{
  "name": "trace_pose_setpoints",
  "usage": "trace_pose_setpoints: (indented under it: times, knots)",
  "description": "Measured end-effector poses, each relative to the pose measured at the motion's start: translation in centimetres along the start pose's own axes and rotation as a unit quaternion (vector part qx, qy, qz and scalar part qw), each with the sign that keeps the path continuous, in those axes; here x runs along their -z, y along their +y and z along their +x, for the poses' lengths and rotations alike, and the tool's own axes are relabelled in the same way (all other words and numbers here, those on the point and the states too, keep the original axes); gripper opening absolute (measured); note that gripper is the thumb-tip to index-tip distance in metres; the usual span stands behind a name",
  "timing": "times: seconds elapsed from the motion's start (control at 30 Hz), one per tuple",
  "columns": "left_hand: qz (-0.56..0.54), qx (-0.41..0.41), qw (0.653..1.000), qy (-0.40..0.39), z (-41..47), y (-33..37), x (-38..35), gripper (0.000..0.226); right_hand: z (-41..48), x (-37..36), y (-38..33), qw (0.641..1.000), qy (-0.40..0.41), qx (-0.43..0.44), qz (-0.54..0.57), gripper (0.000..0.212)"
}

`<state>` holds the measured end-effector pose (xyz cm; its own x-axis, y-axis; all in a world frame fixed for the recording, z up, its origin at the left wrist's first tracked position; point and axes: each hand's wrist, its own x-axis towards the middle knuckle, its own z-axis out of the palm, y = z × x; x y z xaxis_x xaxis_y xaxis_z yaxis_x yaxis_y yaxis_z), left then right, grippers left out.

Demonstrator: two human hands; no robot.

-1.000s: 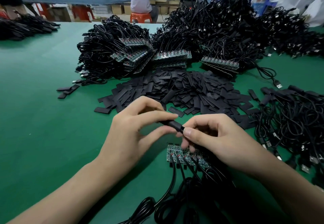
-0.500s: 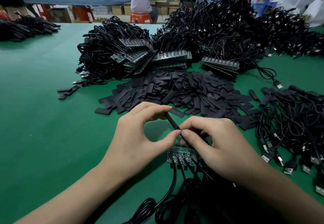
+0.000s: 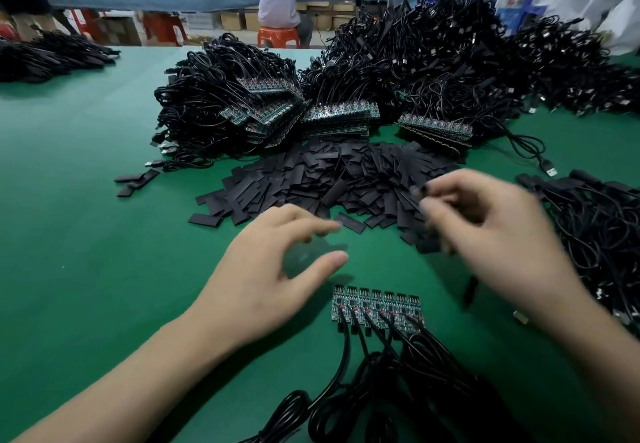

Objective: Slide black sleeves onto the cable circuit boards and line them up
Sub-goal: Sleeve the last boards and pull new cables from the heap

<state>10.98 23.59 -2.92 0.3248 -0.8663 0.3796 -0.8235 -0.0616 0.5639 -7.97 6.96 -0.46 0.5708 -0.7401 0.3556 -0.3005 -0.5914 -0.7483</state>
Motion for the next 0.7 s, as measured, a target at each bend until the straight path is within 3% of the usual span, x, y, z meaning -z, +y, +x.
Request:
trace_pose_setpoints:
  times: [0.1,0.23,0.3,0.37,0.47,0.57,0.7]
  knots:
    - [0.068,0.002,0.994,-0.082,-0.1,-0.7,0.6,0.048,2.0,3.3,2.3,0.976,0.117,-0.040,-0.177,0.011]
    - [0.073,-0.014,0.989,-0.127,0.0,-0.7,0.5,0.051,3.0,5.7,4.7,0.922,0.146,-0.112,-0.340,0.034]
    - [0.045,0.006,0.989,-0.144,-0.1,-0.5,0.3,0.048,2.8,5.4,4.3,0.913,0.164,-0.071,-0.368,0.039]
    - [-0.018,0.038,0.989,-0.138,-0.1,-0.3,0.0,0.041,2.2,4.0,2.9,0.929,0.154,0.011,-0.337,0.035]
    - [-0.145,0.088,0.976,-0.133,-0.1,0.4,0.1,0.032,0.4,0.7,-0.1,0.979,-0.022,0.097,-0.177,0.023]
    - [-0.273,0.110,0.944,-0.148,0.0,0.5,0.1,0.029,-1.4,-2.0,-1.5,0.967,-0.237,0.061,-0.075,0.022]
    - [-0.352,0.135,0.913,-0.153,0.1,0.4,-0.1,0.022,-2.0,-2.7,-1.0,0.955,-0.292,0.046,-0.008,0.020]
